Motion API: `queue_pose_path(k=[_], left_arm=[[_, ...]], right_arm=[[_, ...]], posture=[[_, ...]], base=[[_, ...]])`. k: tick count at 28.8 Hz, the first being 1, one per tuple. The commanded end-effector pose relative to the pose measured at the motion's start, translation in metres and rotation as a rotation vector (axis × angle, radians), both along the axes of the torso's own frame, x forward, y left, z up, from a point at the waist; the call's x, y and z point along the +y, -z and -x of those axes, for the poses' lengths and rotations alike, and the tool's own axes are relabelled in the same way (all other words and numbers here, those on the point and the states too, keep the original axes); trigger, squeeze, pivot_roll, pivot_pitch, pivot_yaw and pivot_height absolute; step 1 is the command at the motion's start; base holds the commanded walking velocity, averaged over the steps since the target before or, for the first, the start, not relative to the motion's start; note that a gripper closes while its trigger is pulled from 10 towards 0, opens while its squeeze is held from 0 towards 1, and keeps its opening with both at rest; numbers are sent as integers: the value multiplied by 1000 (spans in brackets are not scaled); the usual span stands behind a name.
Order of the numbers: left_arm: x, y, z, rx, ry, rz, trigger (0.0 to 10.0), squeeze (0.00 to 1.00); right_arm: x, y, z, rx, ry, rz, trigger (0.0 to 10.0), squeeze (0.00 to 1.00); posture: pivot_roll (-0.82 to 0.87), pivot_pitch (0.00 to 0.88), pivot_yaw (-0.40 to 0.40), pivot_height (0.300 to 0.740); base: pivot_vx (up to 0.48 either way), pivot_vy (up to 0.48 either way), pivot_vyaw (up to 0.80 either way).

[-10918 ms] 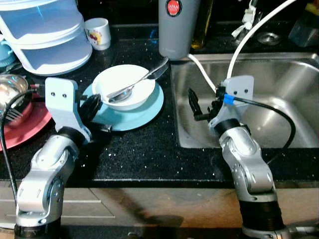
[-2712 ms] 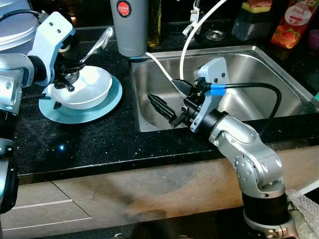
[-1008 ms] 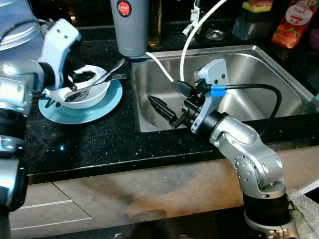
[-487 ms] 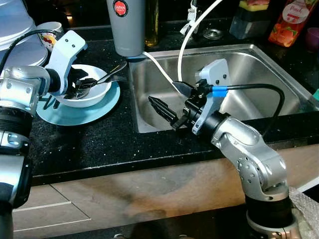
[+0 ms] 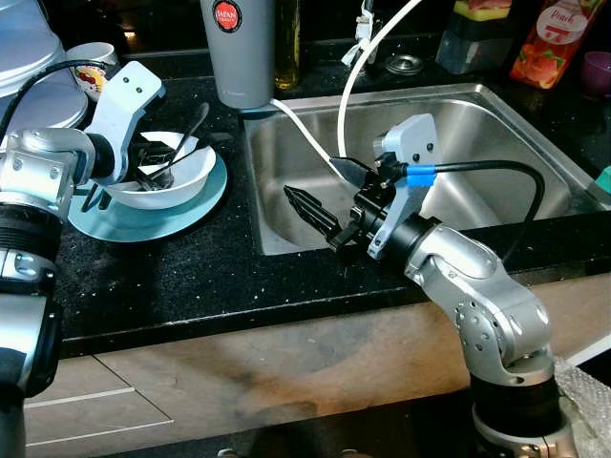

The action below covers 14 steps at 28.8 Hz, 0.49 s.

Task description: Kitchen organization

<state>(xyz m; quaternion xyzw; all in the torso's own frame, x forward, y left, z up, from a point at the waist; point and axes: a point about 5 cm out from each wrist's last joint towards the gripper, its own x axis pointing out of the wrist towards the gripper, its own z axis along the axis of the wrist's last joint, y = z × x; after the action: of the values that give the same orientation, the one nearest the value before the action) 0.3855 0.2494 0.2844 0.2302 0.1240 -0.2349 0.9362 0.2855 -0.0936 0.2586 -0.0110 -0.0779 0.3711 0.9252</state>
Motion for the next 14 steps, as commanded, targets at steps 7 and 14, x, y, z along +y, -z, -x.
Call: queue_pose_path(k=[7,14], left_arm=[[7,-7,2,-11,-9,-23,0,0],[11,-25,7,-43,16,-31,0,0]], right_arm=[[1,-4,1,-10,-12,-3,10000,0],[0,-5,1,-15,-7,-4,10000,0]], posture=[[-19,111,1,740],[-22,106,2,740]], base=[[0,0,0],[0,0,0]])
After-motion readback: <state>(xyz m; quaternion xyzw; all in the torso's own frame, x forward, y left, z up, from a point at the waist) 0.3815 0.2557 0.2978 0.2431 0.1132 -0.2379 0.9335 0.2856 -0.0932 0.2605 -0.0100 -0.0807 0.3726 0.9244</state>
